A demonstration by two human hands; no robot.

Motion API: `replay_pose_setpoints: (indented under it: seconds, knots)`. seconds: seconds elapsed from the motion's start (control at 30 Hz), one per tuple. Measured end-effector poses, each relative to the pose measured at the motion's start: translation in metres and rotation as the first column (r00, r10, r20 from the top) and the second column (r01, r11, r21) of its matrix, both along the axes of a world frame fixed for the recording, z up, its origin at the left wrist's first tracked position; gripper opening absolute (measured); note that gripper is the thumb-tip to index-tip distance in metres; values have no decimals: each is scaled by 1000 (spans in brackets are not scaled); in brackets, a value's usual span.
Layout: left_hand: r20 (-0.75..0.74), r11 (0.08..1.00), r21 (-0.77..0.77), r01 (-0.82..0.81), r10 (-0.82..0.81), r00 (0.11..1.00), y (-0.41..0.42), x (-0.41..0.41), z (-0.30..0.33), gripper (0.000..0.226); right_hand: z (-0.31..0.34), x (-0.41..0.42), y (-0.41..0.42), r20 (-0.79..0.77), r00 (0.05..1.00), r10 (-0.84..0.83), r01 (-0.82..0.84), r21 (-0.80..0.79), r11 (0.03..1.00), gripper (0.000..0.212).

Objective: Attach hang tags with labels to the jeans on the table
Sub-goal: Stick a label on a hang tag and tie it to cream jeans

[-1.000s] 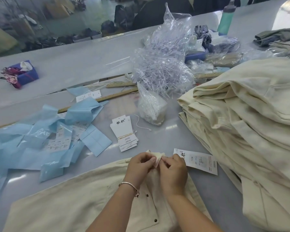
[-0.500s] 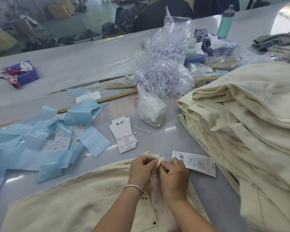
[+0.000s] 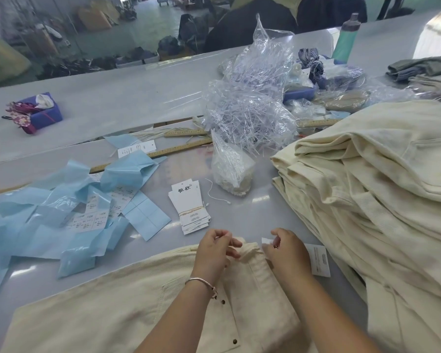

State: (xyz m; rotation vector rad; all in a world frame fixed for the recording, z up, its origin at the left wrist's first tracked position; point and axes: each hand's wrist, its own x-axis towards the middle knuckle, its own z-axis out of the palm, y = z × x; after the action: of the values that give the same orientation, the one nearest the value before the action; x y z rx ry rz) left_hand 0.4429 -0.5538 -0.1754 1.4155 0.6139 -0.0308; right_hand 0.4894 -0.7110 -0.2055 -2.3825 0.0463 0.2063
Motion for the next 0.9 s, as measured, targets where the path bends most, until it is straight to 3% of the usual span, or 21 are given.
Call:
replay_pose_setpoints:
  seconds: [0.07,0.23,0.5,0.67,0.83,0.9]
  knots:
    - [16,999,3,35,-35,999,-6,-1,-2,8,-2,4,1,-43,998,40,-41,-20,999,34]
    - [39,996,20,83,-83,996,-13,-4,-5,12,-1,7,6,26,998,60,-57,-98,994,6]
    - [37,993,21,120,-121,992,-11,-9,1,14,7,4,8,63,989,131,-107,-296,949,22]
    - [48,987,48,155,-157,986,-10,-12,6,16,7,5,9,30,970,240,-208,-409,889,20]
    - [58,986,51,161,-164,985,-14,-14,8,17,6,5,16,-8,961,277,-250,-454,855,16]
    - [72,984,73,165,-170,983,-17,-16,9,15,5,3,14,20,967,255,-228,-382,896,16]
